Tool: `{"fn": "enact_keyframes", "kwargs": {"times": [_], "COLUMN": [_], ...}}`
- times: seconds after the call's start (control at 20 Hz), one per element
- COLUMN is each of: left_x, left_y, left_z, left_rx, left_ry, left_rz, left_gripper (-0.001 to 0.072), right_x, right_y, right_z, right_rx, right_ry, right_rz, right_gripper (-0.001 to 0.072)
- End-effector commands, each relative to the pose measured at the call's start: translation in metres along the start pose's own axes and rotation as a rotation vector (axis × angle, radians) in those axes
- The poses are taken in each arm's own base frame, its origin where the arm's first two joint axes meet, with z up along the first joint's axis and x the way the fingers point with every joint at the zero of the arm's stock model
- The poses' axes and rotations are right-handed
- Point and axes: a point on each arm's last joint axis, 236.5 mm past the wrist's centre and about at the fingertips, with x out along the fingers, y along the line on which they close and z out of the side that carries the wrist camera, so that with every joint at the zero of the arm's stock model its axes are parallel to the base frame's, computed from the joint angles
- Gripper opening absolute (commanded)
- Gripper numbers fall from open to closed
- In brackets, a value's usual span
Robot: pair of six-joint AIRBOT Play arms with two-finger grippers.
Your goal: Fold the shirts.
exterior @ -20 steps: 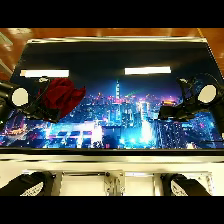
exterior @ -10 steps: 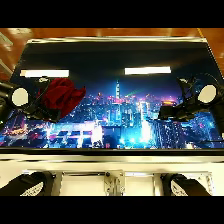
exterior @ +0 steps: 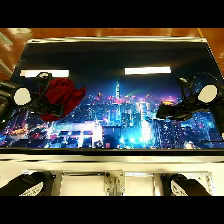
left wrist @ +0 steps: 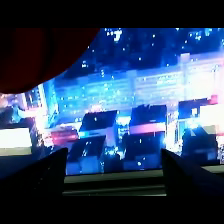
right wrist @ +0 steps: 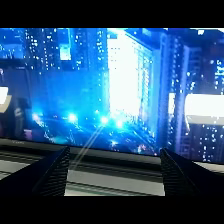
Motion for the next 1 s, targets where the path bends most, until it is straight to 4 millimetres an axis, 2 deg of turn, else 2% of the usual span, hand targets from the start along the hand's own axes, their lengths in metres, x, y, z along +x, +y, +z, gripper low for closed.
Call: {"fn": "enact_keyframes", "kwargs": {"times": [0.0,0.1,0.2,0.3,0.4,0.55,0.65,0.75,0.9,0.95], "left_x": [0.013,0.033,0.062,0.097,0.129,0.167,0.185,0.197,0.211,0.212], "left_y": [0.005,0.028,0.071,0.116,0.141,0.152,0.154,0.147,0.135,0.133], "left_z": [0.03,0.056,0.082,0.089,0.089,0.098,0.107,0.115,0.112,0.111], "left_rx": [-0.012,-0.082,-0.181,-0.345,-0.554,-0.687,-0.64,-0.604,-0.59,-0.587], "left_ry": [-0.091,-0.13,-0.136,-0.063,0.019,0.043,0.008,-0.014,0.015,0.02], "left_rz": [0.02,0.052,0.083,0.078,0.0,-0.103,-0.099,-0.105,-0.118,-0.118], "left_gripper": [0.0716,0.0718,0.0719,0.0719,0.072,0.072,0.072,0.072,0.0716,0.0652], "right_x": [0.0,0.0,-0.001,-0.001,-0.001,-0.001,-0.002,-0.002,-0.003,-0.002], "right_y": [0.003,0.003,0.003,0.003,0.003,0.003,0.004,0.004,0.004,0.004], "right_z": [0.003,0.011,0.017,0.019,0.021,0.024,0.027,0.03,0.034,0.034], "right_rx": [0.002,0.002,-0.001,-0.018,-0.017,-0.016,-0.015,-0.015,-0.001,0.001], "right_ry": [-0.015,-0.048,-0.071,-0.08,-0.089,-0.104,-0.115,-0.128,-0.146,-0.146], "right_rz": [0.012,0.012,0.012,0.011,0.011,0.013,0.014,0.014,0.014,0.015], "right_gripper": [0.0691,0.0691,0.0691,0.0691,0.0691,0.0691,0.069,0.0691,0.0691,0.0691]}}
